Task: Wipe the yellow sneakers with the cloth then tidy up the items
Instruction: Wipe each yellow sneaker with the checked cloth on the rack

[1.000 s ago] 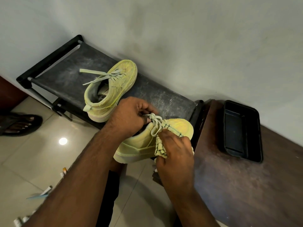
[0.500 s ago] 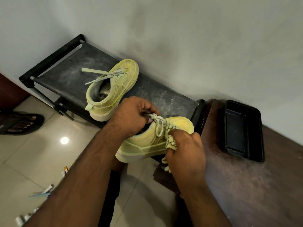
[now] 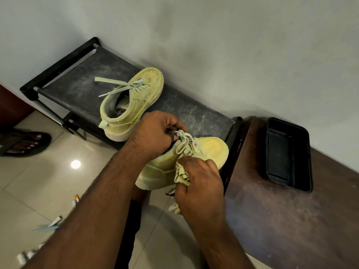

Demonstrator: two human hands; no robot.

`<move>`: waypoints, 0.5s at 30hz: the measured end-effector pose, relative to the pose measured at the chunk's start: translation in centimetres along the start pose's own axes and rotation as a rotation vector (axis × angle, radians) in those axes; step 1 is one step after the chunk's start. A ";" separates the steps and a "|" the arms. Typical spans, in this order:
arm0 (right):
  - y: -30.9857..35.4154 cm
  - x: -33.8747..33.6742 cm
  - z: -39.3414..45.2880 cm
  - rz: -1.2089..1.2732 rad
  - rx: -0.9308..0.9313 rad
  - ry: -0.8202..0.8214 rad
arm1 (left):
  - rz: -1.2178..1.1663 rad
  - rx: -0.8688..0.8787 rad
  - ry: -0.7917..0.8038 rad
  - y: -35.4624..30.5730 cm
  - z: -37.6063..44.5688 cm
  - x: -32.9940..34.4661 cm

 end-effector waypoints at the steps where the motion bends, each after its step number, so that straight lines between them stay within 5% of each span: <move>1: -0.5 -0.2 0.1 -0.017 0.025 0.035 | -0.002 0.002 0.005 0.0 0.0 0.0; 6: -6.3 -2.9 1.1 -0.151 0.390 0.115 | 0.001 0.013 0.022 0.2 0.0 0.2; 12: -2.4 -0.8 0.8 -0.158 0.193 0.118 | -0.004 -0.001 0.011 0.3 0.1 0.3; 15: -3.9 -1.3 1.2 -0.194 0.296 0.147 | 0.002 0.005 0.005 0.2 0.1 0.4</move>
Point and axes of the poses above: each hand's wrist, its own z-axis towards the middle knuckle, its own x-axis out of the palm, y = z × x, the point moved 6 cm from there along z, towards the middle knuckle, and after that the axes turned 10 degrees about y, right-handed, at the moved point
